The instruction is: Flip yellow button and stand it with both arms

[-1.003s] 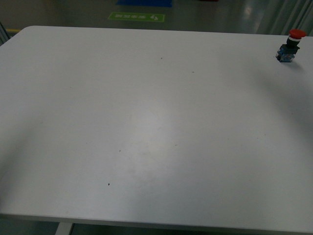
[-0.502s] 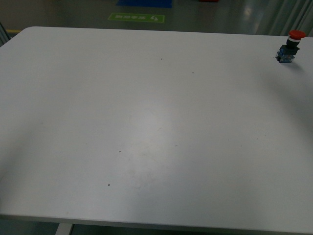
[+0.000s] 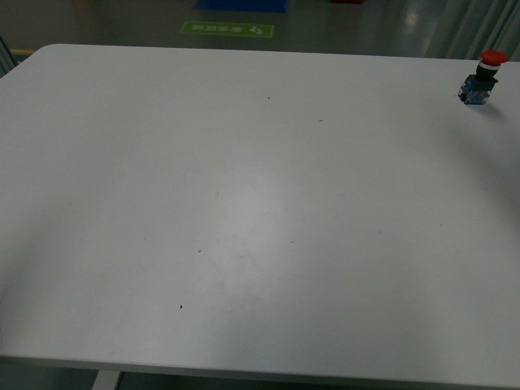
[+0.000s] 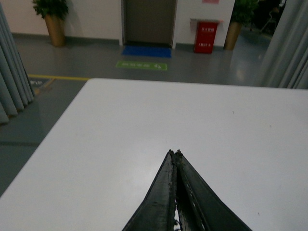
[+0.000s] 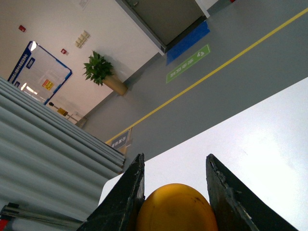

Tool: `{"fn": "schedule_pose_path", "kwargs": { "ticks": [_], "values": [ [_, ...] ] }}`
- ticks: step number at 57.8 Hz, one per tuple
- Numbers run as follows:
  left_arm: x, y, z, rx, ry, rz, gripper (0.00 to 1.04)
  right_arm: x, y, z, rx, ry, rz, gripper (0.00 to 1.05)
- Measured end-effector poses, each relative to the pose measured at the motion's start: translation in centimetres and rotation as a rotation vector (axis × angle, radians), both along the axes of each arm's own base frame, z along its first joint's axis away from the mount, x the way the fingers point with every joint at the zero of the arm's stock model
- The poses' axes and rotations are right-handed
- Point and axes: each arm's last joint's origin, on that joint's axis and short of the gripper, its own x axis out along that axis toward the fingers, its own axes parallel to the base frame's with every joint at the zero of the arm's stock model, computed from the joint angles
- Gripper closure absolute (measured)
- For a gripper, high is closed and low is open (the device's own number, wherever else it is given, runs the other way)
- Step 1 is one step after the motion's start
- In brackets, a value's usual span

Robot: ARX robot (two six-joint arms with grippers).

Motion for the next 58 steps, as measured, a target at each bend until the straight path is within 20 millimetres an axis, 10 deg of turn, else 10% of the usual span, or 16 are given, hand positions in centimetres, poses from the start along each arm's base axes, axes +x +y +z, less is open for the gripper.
{"fn": "schedule_pose_path", "kwargs": {
  "ticks": [12, 43, 58],
  "values": [
    [-0.6, 0.0, 0.1, 0.0, -0.021, 0.0, 1.01, 0.0, -0.4, -0.3, -0.013, 0.005, -0.011, 0.73],
    [-0.6, 0.0, 0.1, 0.0, -0.022, 0.0, 0.08, 3.2, -1.9, -4.5, -0.663, -0.009, -0.267, 0.73],
    [-0.6, 0.0, 0.1, 0.002, -0.022, 0.0, 0.07, 4.9, -2.3, -7.9, -1.068, -0.013, -0.274, 0.73]
  ]
}}
